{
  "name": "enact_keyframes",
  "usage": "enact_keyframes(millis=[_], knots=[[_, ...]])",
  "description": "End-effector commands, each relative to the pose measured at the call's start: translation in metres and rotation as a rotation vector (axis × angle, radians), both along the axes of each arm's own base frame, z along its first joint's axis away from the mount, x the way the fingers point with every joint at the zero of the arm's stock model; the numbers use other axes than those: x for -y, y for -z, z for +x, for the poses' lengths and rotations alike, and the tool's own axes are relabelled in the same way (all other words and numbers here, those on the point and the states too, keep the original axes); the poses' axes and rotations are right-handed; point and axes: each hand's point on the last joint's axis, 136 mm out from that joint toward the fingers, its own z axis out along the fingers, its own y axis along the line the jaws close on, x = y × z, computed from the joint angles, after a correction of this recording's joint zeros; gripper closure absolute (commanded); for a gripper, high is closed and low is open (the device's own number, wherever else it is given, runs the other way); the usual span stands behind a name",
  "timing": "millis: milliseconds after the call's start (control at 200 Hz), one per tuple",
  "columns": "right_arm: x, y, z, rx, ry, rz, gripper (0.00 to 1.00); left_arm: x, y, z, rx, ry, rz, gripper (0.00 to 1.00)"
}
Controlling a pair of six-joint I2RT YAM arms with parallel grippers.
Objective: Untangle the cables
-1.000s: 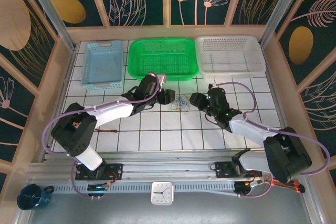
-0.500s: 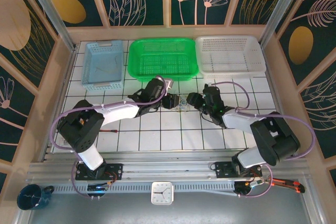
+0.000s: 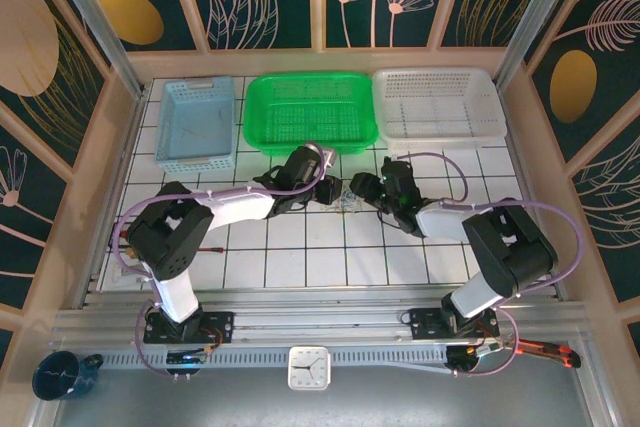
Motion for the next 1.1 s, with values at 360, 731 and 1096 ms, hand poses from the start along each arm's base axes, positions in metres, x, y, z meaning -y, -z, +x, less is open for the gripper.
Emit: enact_keyframes(millis=[360,731,1096], knots=[[-0.002,0.018,0.002,-0.029,0.029,0.023,0.47,0.012,-0.057,0.002,0.079,0.044,-0.066,1.00],[-0.002,0.020,-0.003,-0.034,0.027,0.024,0.46,0.018,-0.109,-0.018,0.064,0.085,-0.243,1.00],[0.001,-0.023,-0.007,0.049,0.003,0.028,0.47,-0.002,-0.081,-0.018,-0.066,-0.125,-0.361,1.00]])
